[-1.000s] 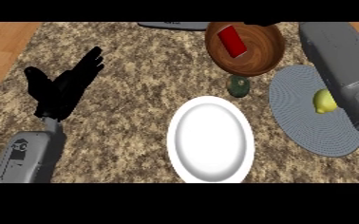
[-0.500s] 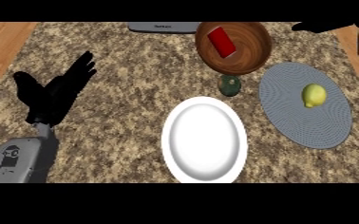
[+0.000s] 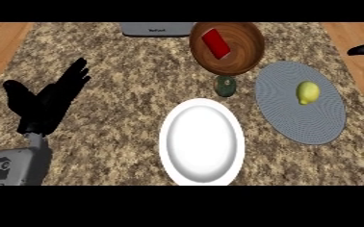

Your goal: Pick the can from the plate and place it in the bowl

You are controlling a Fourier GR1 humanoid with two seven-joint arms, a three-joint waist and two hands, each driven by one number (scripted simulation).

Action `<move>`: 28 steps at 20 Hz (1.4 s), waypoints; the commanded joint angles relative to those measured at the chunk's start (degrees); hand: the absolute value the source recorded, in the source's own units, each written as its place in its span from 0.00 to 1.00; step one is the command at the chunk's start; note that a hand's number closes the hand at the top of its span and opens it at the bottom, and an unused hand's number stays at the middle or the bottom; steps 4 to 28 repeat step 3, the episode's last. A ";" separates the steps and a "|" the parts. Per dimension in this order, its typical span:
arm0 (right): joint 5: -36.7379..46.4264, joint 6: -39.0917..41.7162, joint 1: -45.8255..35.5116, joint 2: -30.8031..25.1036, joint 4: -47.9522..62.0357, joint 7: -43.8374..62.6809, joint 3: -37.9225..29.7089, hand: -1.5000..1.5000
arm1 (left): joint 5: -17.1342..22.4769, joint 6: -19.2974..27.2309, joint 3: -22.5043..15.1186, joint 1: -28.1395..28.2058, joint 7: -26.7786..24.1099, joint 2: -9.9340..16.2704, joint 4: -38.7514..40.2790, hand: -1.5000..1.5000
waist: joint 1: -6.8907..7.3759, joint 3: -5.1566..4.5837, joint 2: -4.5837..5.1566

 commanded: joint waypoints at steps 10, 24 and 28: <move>-2.00 12.39 11.61 -4.83 -6.61 -8.77 -0.52 1.00 | 1.20 -0.39 1.54 1.52 1.08 0.65 -1.70 0.50 | -1.26 -0.04 -0.44; -2.00 12.39 11.61 -4.83 -6.61 -8.77 -0.52 1.00 | 1.20 -0.39 1.54 1.52 1.08 0.65 -1.70 0.50 | -1.26 -0.04 -0.44; -2.00 12.39 11.61 -4.83 -6.61 -8.77 -0.52 1.00 | 1.20 -0.39 1.54 1.52 1.08 0.65 -1.70 0.50 | -1.26 -0.04 -0.44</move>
